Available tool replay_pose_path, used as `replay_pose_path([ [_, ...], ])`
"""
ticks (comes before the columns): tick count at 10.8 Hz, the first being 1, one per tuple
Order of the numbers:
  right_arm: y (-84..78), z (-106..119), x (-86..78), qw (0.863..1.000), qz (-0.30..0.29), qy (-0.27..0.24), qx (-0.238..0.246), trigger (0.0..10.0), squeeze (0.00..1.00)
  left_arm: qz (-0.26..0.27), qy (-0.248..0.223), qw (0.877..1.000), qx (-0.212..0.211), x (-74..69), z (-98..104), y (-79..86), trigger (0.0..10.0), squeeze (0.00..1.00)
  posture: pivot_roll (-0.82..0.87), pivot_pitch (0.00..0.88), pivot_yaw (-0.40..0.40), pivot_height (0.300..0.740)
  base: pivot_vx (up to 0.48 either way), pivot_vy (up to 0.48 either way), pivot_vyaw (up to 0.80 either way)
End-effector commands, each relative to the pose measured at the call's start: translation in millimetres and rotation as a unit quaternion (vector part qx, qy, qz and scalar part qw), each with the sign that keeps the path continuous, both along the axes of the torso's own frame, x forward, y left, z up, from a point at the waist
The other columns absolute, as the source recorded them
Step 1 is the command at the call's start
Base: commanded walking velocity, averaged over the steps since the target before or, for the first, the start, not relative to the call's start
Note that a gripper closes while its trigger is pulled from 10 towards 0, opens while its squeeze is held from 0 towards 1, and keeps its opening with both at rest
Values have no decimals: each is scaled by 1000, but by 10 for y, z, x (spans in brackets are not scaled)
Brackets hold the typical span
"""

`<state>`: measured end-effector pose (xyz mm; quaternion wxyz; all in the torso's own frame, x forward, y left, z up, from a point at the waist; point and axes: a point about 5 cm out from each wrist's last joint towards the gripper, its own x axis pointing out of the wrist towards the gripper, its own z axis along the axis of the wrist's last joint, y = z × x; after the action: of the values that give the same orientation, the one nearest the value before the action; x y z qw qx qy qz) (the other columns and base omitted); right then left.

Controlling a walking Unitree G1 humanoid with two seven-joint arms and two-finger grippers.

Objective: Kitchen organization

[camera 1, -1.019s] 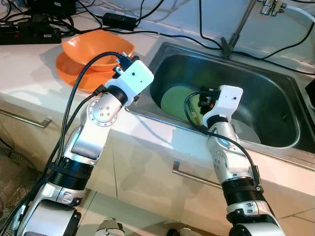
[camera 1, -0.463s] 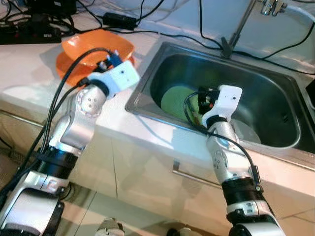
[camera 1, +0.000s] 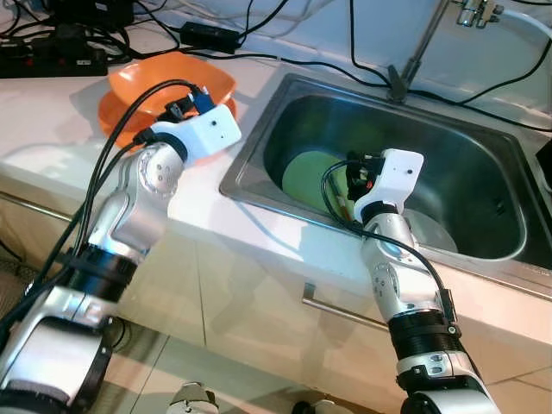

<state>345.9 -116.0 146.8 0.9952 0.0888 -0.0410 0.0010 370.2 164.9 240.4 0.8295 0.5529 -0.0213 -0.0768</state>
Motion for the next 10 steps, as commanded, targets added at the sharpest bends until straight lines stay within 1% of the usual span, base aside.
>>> replay_pose_path([
  [1,-6,9,19,1000,2,1,-4,10000,0,4,-2,1000,15,26,24,-33,10000,0,82,43,-143,740,0,0,0],
  [4,-19,7,9,1000,-1,0,-4,10000,0,35,22,998,48,85,-46,65,10000,0,80,34,-142,740,0,0,0],
  [6,-15,12,16,1000,0,0,-4,10000,0,43,40,997,58,116,-84,91,10000,0,80,34,-142,740,0,0,0],
  [8,-29,10,8,1000,-3,1,-4,10000,0,47,45,995,72,202,-116,90,10000,0,68,43,-138,740,0,0,0],
  [10,-52,16,8,1000,-7,1,-5,10000,0,50,44,994,84,282,-99,88,10000,0,57,52,-132,740,0,0,0],
])
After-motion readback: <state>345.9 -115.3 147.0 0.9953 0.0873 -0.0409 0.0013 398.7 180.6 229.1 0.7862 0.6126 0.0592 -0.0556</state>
